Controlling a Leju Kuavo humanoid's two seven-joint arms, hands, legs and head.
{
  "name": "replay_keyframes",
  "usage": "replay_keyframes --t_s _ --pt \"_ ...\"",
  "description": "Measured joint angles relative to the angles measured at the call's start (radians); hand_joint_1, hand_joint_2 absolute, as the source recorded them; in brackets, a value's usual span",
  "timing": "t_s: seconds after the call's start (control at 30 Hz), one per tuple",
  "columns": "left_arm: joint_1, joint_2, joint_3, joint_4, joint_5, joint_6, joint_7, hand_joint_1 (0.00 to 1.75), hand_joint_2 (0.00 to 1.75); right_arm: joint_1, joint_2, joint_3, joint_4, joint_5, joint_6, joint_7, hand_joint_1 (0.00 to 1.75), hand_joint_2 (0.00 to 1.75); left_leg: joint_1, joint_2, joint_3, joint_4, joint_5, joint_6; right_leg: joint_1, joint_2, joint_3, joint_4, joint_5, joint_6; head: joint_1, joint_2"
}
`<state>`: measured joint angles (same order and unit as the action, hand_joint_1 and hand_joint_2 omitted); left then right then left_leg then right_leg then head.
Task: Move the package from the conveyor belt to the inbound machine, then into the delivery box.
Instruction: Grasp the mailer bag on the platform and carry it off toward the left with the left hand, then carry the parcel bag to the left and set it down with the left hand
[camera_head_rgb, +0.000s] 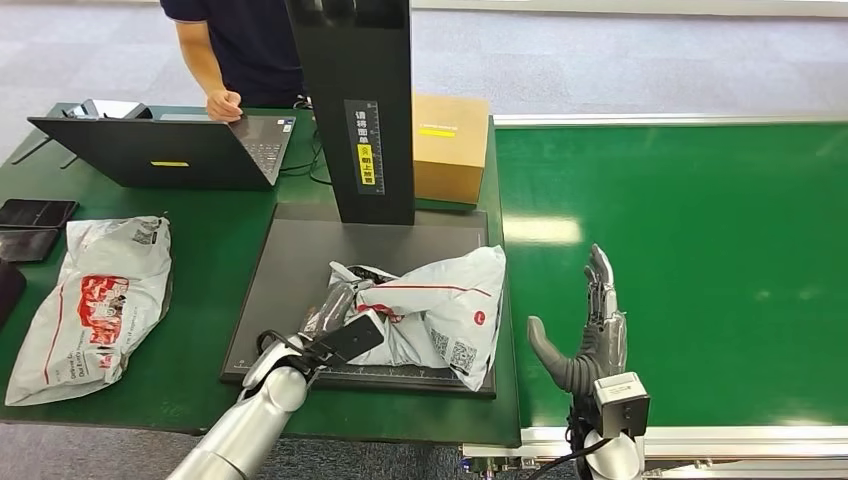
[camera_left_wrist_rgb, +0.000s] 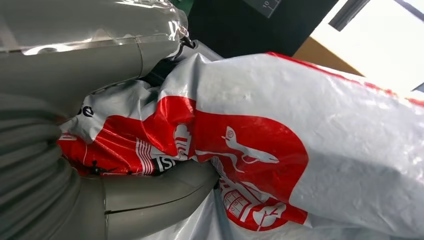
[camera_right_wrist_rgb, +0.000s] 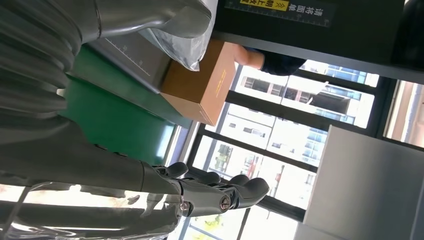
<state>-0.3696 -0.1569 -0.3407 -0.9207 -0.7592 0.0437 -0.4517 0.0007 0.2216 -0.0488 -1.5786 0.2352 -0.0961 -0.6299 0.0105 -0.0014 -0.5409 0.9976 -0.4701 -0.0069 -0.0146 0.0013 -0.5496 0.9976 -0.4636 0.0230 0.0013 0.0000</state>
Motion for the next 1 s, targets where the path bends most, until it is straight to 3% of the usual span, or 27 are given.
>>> replay_keyframes --t_s 0.23,0.53,0.77,1.0 --pt "0.127 0.010 0.019 -0.216 0.092 0.036 -0.053 1.75 1.75 -0.018 0.005 0.002 0.012 0.009 0.007 0.010 0.00 1.75 0.000 0.000 -0.008 0.000 0.000 0.000 0.000 0.000 -0.008 0.000 0.000 0.000 0.000 0.000" --pt "0.211 0.018 0.103 -0.482 0.175 0.143 -0.064 1.75 1.75 -0.031 0.009 0.013 0.030 0.013 0.011 0.014 0.00 1.75 0.000 0.000 -0.011 0.000 0.000 0.000 0.001 0.000 -0.012 0.000 0.000 0.000 0.000 0.000" --pt "0.209 0.032 0.220 -0.563 0.233 0.231 -0.043 1.75 1.75 -0.029 0.009 0.023 0.040 0.005 0.010 0.011 0.00 1.75 0.000 0.000 -0.011 0.000 0.001 0.000 0.001 0.000 -0.012 0.000 0.000 0.000 0.000 0.000" --pt "0.140 0.066 0.375 -0.561 0.266 0.326 -0.004 1.75 1.75 -0.028 0.010 0.026 0.057 -0.002 0.011 0.003 0.00 1.75 0.000 0.000 -0.011 0.000 0.001 -0.001 0.001 0.000 -0.012 0.001 0.000 0.000 0.000 0.000"
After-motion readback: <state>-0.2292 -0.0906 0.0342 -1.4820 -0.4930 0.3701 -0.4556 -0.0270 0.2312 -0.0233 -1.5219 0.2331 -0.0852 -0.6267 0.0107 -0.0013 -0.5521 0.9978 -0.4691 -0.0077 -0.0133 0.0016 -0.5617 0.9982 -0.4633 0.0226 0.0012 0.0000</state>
